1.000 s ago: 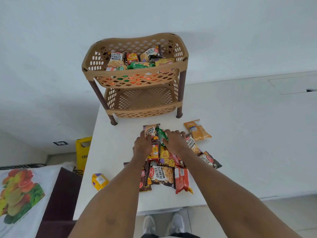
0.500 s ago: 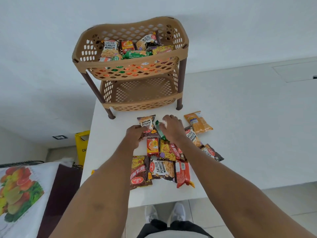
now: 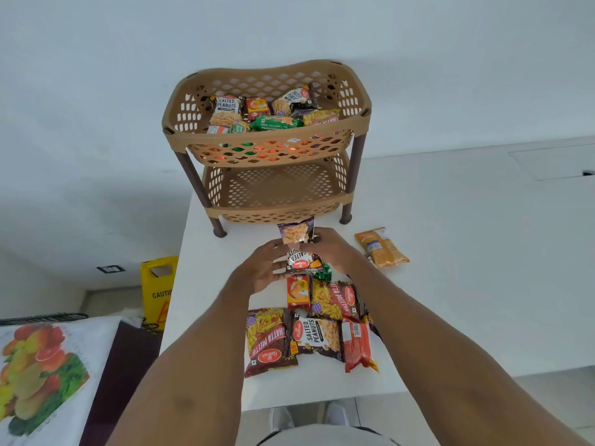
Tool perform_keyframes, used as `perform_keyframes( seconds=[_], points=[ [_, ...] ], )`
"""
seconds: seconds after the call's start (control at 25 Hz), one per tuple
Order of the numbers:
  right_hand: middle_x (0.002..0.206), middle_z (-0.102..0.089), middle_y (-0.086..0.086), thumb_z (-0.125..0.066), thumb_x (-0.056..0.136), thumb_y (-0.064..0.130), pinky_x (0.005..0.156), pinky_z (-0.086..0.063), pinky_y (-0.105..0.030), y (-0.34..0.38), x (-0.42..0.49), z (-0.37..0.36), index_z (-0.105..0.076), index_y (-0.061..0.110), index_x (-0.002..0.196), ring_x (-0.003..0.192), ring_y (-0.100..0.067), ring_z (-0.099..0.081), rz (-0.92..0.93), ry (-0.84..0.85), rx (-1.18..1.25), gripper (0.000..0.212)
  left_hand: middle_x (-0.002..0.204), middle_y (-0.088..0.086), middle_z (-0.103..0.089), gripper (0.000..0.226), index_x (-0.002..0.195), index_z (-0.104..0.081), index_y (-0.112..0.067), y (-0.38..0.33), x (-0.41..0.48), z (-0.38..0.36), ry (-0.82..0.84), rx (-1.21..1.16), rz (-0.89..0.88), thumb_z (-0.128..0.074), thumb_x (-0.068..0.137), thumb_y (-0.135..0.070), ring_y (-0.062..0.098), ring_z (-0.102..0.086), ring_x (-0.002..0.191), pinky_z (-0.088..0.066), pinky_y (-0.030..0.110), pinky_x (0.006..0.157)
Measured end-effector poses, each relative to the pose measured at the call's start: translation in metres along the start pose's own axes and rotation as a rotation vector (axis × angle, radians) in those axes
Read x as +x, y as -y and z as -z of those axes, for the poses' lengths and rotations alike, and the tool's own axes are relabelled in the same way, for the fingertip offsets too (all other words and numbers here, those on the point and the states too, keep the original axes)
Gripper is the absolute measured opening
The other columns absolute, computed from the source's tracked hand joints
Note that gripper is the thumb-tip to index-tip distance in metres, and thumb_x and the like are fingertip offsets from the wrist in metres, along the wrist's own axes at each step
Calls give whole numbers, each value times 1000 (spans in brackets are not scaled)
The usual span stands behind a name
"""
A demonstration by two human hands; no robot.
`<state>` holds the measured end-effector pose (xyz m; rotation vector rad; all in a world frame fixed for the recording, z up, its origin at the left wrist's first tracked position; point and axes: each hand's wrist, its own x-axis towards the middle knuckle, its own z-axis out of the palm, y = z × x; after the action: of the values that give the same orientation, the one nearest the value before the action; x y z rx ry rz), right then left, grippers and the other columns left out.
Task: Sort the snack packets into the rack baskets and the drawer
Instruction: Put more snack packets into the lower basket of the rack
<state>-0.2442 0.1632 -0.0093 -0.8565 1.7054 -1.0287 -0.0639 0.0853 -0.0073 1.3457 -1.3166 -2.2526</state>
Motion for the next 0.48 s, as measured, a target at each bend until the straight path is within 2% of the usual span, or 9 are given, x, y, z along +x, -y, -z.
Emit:
perform_keyframes(
  seconds=[0.08, 0.12, 0.2, 0.24, 0.32, 0.4, 0.48],
  points=[
    [103, -78, -8, -87, 83, 21, 82, -50, -35, 9, 1, 1, -75, 9, 109, 90, -25, -68, 7, 11, 45, 31, 122, 8, -73, 25, 118, -69, -18, 2, 2, 7, -267, 64, -169, -65, 99, -34, 33, -68, 115, -54, 45, 93],
    [105, -78, -8, -85, 85, 18, 86, -53, -37, 18, 2, 0, -74, 9, 113, 94, -25, -70, 10, 22, 101, 31, 120, 7, -73, 23, 115, -69, -17, 4, 2, 12, -414, 190, -274, -59, 101, -32, 32, -68, 114, -53, 41, 90],
    [117, -77, -9, -81, 89, 13, 95, -59, -45, 41, 7, -7, -69, 12, 123, 108, -29, -74, 27, 41, 260, 36, 134, 7, -67, 29, 124, -67, -17, 16, 4, 28, -560, 673, -376, -58, 101, -33, 29, -60, 127, -51, 38, 97],
    [121, -76, -10, -79, 91, 11, 95, -60, -47, 53, 14, -11, -67, 14, 125, 111, -31, -74, 35, 48, 336, 35, 149, 9, -57, 39, 136, -62, -19, 27, 6, 37, -538, 929, -357, -60, 101, -36, 29, -50, 139, -47, 42, 107],
    [123, -75, -12, -74, 95, 12, 93, -61, -50, 78, 36, -22, -66, 16, 125, 112, -32, -73, 36, 34, 396, 31, 172, 9, -21, 63, 158, -39, -27, 49, 10, 50, -409, 1240, -239, -57, 102, -48, 29, -18, 159, -23, 51, 126],
    [120, -76, -11, -76, 93, 15, 94, -60, -53, 100, 63, -35, -65, 15, 127, 109, -32, -75, -24, -23, 412, 35, 175, 6, 9, 81, 166, -12, -35, 62, 12, 57, -301, 1330, -157, -50, 100, -62, 28, 9, 161, -1, 55, 128],
    [115, -77, -12, -77, 91, 18, 96, -59, -54, 118, 90, -46, -62, 11, 128, 105, -30, -75, -113, -111, 409, 40, 172, 5, 22, 93, 166, 3, -36, 65, 15, 60, -244, 1351, -145, -50, 96, -70, 28, 20, 159, 7, 57, 127]
  ],
)
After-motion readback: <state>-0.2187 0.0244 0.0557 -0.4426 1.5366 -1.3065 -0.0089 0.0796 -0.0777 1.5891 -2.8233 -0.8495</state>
